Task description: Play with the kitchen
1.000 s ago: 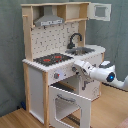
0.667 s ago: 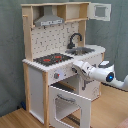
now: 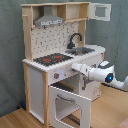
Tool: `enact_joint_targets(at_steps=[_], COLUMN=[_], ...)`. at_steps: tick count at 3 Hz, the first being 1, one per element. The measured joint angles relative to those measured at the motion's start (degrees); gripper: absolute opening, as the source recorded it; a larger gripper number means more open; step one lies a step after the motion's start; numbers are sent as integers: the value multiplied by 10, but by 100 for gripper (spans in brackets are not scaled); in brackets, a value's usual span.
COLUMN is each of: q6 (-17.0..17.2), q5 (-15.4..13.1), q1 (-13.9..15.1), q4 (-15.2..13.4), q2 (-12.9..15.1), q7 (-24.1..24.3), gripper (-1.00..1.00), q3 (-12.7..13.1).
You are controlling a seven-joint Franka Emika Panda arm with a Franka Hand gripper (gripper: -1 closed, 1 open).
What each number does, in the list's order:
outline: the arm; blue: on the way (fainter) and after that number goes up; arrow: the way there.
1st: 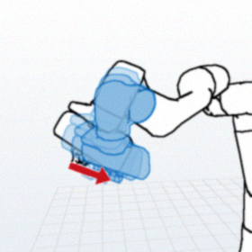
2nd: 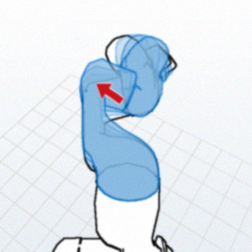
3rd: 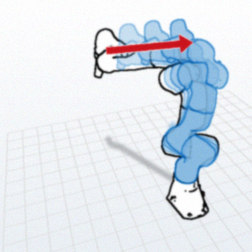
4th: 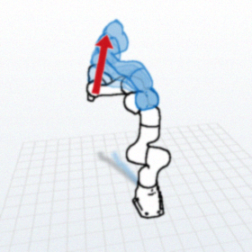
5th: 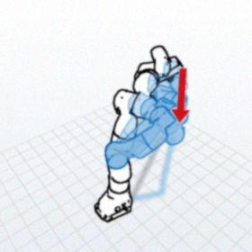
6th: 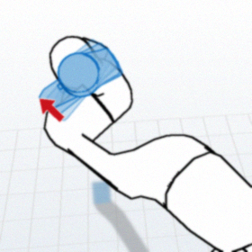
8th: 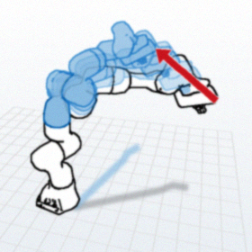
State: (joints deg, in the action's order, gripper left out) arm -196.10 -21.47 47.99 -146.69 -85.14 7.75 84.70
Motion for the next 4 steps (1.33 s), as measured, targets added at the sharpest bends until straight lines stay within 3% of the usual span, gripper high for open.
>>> enact_joint_targets(at_steps=[4], q6=[69], q5=[0], q1=[-14], q4=[12], q2=[0], q7=[-254], gripper=[-100], q3=[7])
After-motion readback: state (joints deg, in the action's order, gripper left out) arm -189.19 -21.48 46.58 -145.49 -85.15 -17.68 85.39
